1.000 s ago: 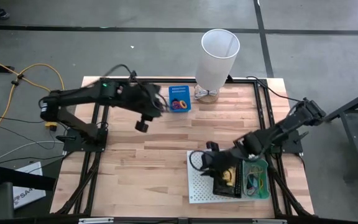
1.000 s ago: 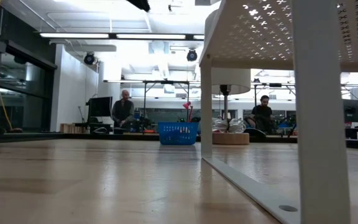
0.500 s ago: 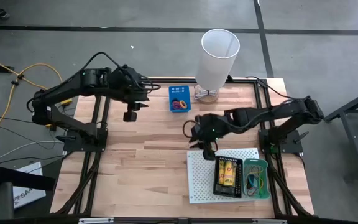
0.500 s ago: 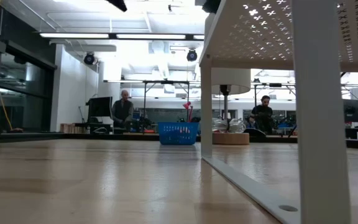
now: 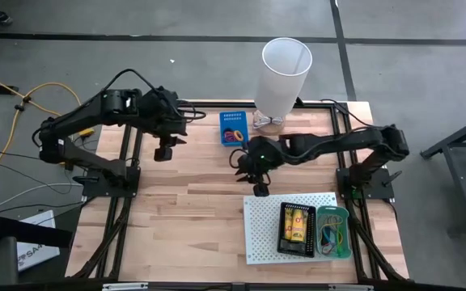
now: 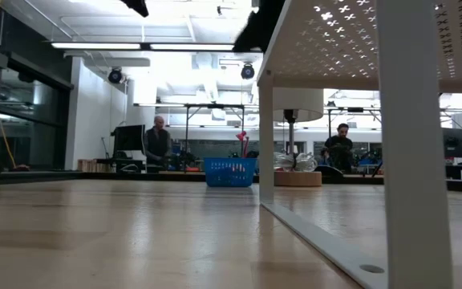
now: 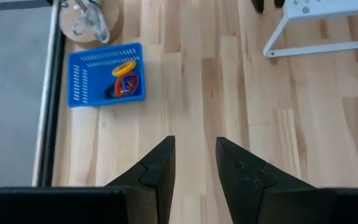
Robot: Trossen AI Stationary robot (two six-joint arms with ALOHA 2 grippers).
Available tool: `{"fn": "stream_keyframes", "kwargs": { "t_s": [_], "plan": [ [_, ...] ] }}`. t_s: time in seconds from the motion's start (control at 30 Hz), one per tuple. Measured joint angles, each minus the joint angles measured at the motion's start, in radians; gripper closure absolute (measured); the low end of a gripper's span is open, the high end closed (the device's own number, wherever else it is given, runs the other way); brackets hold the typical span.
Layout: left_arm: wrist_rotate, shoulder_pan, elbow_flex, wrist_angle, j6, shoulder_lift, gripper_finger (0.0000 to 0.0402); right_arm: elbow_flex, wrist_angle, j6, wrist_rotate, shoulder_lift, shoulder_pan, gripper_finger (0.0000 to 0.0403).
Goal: Pick & Place Office Desk Supplies
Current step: Put the blue bin with the spring keychains on the shelf
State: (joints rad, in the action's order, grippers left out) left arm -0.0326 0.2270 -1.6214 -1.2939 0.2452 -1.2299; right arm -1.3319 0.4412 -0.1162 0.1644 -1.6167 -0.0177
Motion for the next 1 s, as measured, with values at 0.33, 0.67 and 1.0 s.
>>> {"fn": "stream_keyframes", "kwargs": {
  "t_s": [0.33,0.67,1.0],
  "plan": [
    [0.009,0.068,0.204,0.152,-0.055,0.163,0.0293,-0.001,-0.066,-0.072,-0.006,-0.029,0.104,0.0314],
    [0.035,0.072,0.612,0.477,-0.111,0.368,0.0293,-0.001,-0.08,-0.071,0.0,-0.029,0.159,0.0314],
    [0.066,0.072,0.94,0.725,-0.197,0.459,0.0293,0.0,-0.091,-0.067,0.025,-0.074,0.165,0.0314]
  ]
}}
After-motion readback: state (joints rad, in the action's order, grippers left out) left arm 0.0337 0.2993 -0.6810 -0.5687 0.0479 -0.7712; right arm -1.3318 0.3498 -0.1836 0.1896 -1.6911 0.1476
